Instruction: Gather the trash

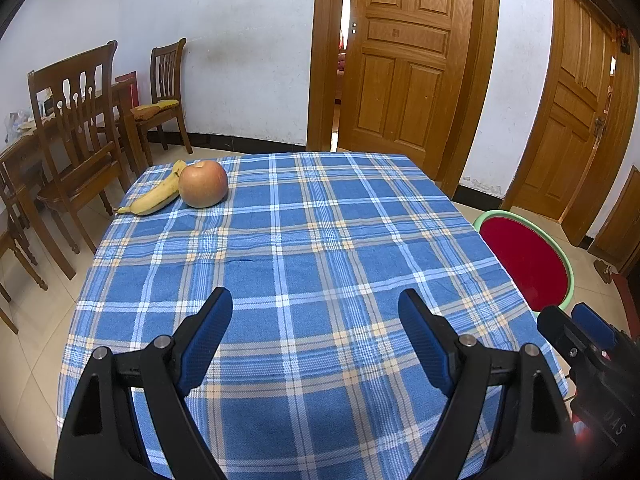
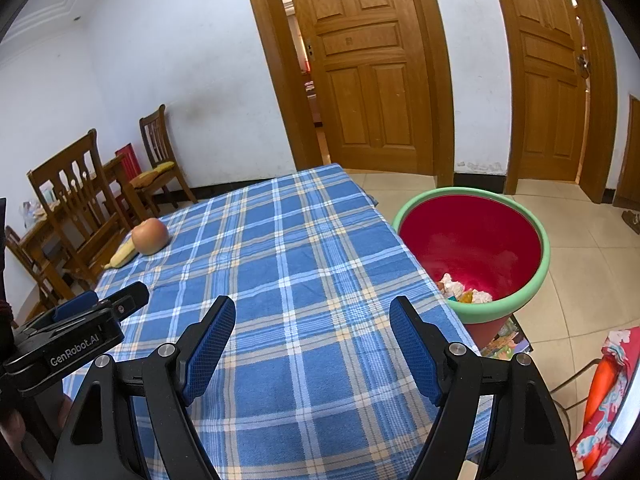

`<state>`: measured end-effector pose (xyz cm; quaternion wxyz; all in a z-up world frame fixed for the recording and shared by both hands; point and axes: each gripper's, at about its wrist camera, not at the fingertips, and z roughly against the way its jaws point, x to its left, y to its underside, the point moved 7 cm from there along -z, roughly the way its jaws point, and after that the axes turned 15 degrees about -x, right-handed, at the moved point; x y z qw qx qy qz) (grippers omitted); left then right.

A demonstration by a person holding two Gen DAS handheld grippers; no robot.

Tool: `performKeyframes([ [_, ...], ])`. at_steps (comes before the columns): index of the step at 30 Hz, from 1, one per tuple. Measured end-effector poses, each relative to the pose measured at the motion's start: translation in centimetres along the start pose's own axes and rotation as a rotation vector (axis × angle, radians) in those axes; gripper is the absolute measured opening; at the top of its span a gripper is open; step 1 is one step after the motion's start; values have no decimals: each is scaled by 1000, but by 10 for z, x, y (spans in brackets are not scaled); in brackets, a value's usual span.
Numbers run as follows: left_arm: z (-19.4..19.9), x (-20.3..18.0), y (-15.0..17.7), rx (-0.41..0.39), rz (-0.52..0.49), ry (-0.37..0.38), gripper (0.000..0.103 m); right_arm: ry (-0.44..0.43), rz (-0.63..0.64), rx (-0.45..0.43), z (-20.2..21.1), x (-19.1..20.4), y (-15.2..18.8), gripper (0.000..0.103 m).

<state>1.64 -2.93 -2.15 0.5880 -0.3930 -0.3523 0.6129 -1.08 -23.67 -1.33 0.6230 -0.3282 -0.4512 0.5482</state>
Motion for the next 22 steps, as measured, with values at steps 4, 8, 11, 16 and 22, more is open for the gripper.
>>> performKeyframes([
  [4,0,0,0,1,0,0,85,-1,0,0,0,0,0,80],
  [8,0,1,0,0,-1,0,85,0,1,0,0,0,0,80],
  [11,0,1,1,3,0,1,85,-1,1,-1,0,0,0,80],
  [16,0,1,1,3,-1,0,85,-1,0,1,0,0,1,80],
  [22,0,2,5,9,2,-6,85,0,5,7,-3,1,0,80],
])
